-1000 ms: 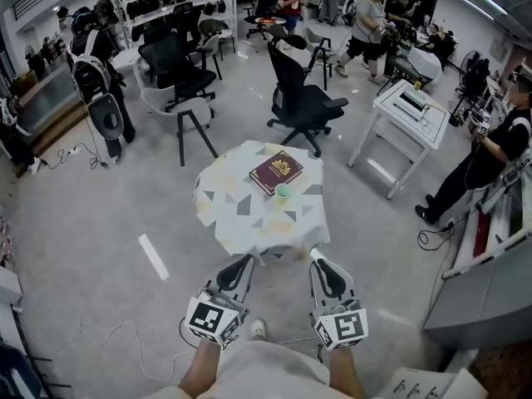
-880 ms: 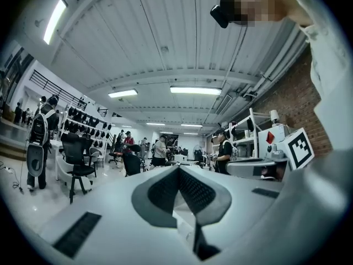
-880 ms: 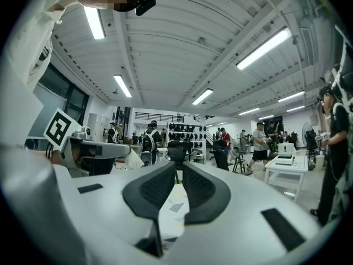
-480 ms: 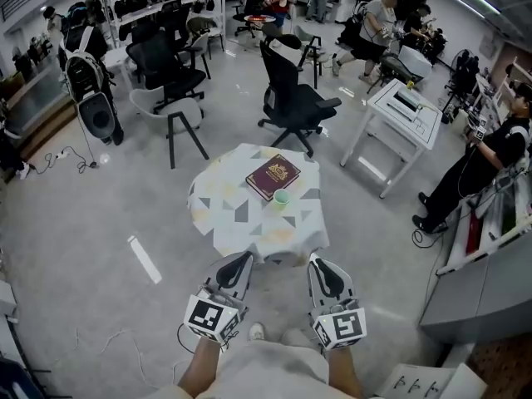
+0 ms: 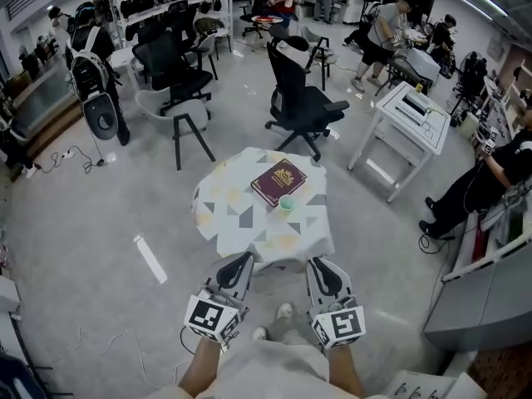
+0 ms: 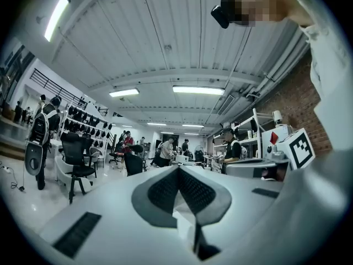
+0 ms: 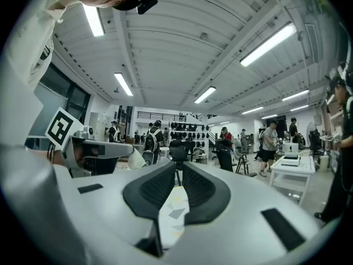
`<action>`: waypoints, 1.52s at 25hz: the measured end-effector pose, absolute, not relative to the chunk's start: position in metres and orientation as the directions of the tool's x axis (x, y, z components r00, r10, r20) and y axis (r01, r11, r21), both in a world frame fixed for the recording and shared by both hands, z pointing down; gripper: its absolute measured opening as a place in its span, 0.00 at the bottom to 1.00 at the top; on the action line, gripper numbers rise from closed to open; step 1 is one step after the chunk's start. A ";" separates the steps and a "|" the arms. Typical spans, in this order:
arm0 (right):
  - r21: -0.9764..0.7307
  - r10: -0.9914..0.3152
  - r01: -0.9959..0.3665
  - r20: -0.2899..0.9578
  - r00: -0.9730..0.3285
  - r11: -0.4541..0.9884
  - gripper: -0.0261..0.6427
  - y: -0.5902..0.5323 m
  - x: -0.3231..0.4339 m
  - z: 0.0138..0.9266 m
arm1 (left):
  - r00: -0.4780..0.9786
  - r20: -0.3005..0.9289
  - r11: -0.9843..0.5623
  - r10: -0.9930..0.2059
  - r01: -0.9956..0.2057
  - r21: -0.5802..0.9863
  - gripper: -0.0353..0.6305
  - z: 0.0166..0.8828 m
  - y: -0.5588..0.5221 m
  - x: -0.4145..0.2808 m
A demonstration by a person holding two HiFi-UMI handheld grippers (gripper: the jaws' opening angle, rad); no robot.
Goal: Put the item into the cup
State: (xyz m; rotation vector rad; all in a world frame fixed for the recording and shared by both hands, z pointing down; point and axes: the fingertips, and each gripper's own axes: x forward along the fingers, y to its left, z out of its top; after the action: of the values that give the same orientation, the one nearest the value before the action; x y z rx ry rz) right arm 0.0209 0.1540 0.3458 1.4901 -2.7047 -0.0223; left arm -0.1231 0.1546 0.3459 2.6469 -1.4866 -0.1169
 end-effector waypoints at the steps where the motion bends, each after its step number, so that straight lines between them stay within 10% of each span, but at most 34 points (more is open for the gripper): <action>1: 0.034 -0.844 -0.843 0.038 -0.536 0.537 0.11 0.149 0.022 0.346 | 0.518 -0.015 -0.516 -0.855 -0.847 0.125 0.07 0.346 0.151 -0.122; 38: -0.061 -0.731 -0.730 -0.006 -0.682 0.681 0.11 -0.006 0.078 0.349 | 0.331 0.017 -0.329 -0.944 -0.942 0.060 0.07 0.334 0.034 -0.065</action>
State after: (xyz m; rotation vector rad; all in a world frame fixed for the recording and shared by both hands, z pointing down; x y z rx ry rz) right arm 0.0778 -0.0065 0.3493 1.2633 -2.9074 0.0854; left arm -0.0645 0.0344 0.3340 2.5139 -1.7840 -0.0329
